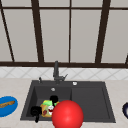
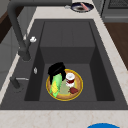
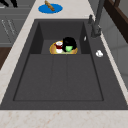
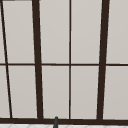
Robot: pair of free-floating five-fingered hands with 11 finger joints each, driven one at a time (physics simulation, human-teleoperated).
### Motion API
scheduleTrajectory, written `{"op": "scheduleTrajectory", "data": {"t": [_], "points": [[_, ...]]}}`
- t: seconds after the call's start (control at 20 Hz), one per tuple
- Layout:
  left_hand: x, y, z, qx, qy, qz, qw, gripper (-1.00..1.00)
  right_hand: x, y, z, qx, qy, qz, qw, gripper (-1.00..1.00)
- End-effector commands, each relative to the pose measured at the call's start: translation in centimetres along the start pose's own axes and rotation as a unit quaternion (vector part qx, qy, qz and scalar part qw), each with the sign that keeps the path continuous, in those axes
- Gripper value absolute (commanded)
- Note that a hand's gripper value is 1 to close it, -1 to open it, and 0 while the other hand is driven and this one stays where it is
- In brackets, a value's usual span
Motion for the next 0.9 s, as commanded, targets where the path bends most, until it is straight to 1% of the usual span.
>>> {"op": "scheduleTrajectory", "data": {"t": [0.0,0.1,0.25,0.4,0.7,0.85], "points": [[0.0,0.0,0.0,0.000,0.000,0.000,1.0000,0.00,-0.7,-3.0,-0.1,-0.002,0.011,-0.001,0.9999,1.00],[0.0,0.0,0.0,0.000,0.000,0.000,1.0000,0.00,-1.4,-4.3,0.8,0.007,0.001,-0.007,0.9999,1.00],[0.0,0.0,0.0,0.000,0.000,0.000,1.0000,0.00,-1.8,-6.3,1.5,0.016,0.005,-0.010,0.9998,1.00],[0.0,0.0,0.0,0.000,0.000,0.000,1.0000,0.00,-2.2,-8.1,2.5,0.019,0.001,-0.006,0.9998,1.00],[0.0,0.0,0.0,0.000,0.000,0.000,1.0000,0.00,-2.4,-12.2,3.8,0.007,0.006,0.006,0.9999,1.00],[0.0,0.0,0.0,0.000,0.000,0.000,1.0000,0.00,-2.7,-13.9,5.0,-0.001,0.007,0.013,0.9999,1.00]]}}
